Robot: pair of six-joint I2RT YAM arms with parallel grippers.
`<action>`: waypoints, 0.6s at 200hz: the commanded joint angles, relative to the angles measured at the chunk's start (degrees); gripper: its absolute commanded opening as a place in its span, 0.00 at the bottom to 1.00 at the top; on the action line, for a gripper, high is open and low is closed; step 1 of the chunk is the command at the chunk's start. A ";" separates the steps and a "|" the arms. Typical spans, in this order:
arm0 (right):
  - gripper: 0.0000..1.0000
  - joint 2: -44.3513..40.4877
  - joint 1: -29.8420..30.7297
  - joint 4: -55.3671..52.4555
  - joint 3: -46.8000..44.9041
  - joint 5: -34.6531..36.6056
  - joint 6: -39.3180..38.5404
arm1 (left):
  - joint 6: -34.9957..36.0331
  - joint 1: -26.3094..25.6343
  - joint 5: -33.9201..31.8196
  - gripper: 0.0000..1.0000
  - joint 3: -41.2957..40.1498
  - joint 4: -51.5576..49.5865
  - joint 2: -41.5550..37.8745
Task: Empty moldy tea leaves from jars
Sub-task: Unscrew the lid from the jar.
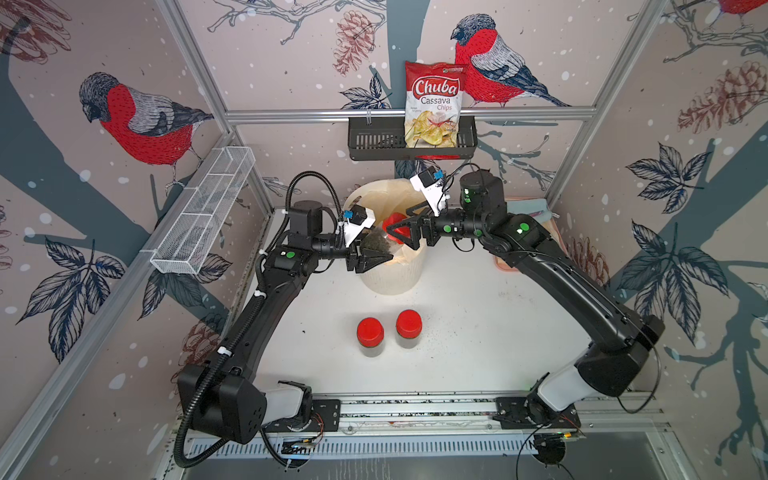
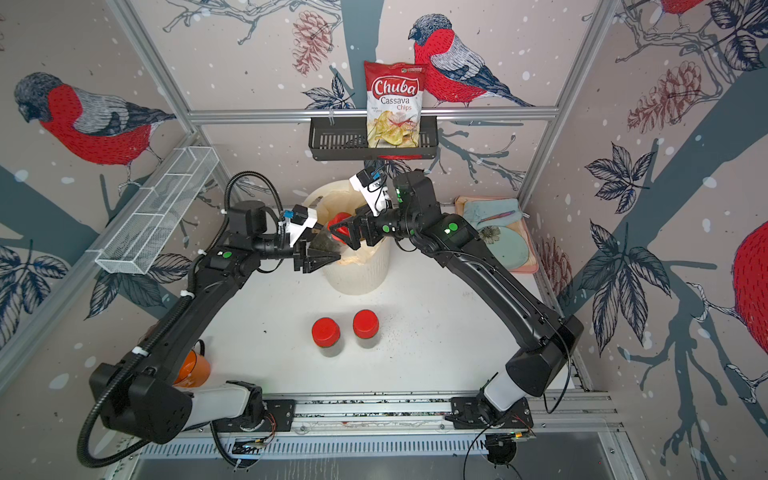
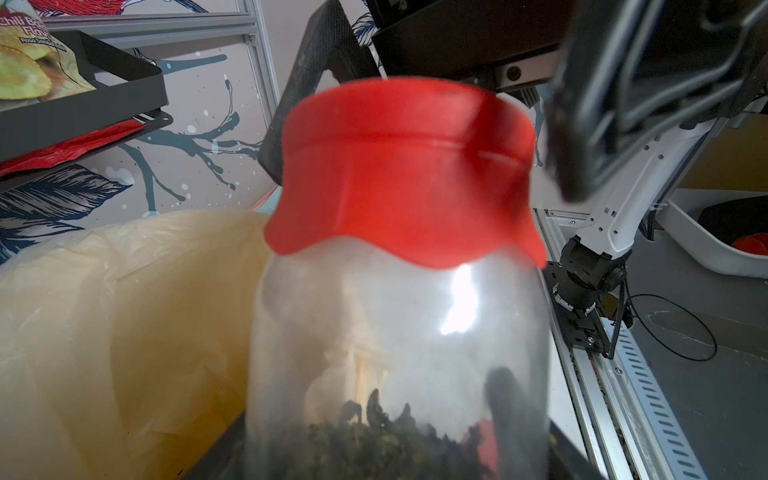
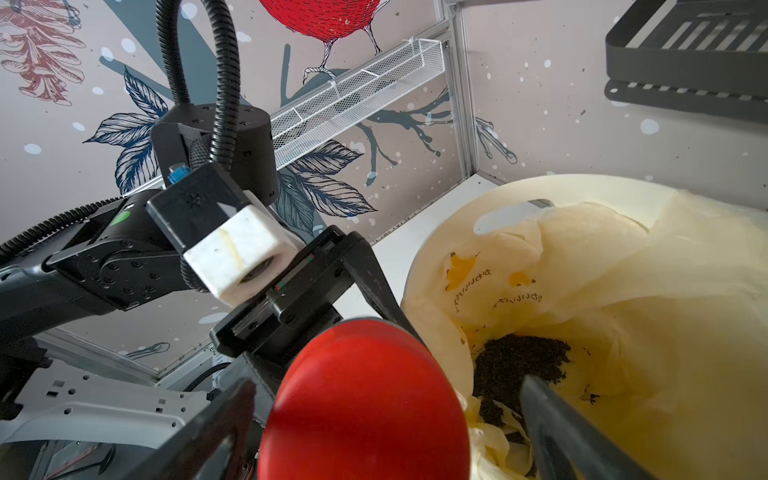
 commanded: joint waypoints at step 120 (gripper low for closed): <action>0.85 0.41 -1.08 -0.29 0.40 -1.51 -2.36 | 0.76 -0.16 1.01 0.28 -0.21 2.09 -0.01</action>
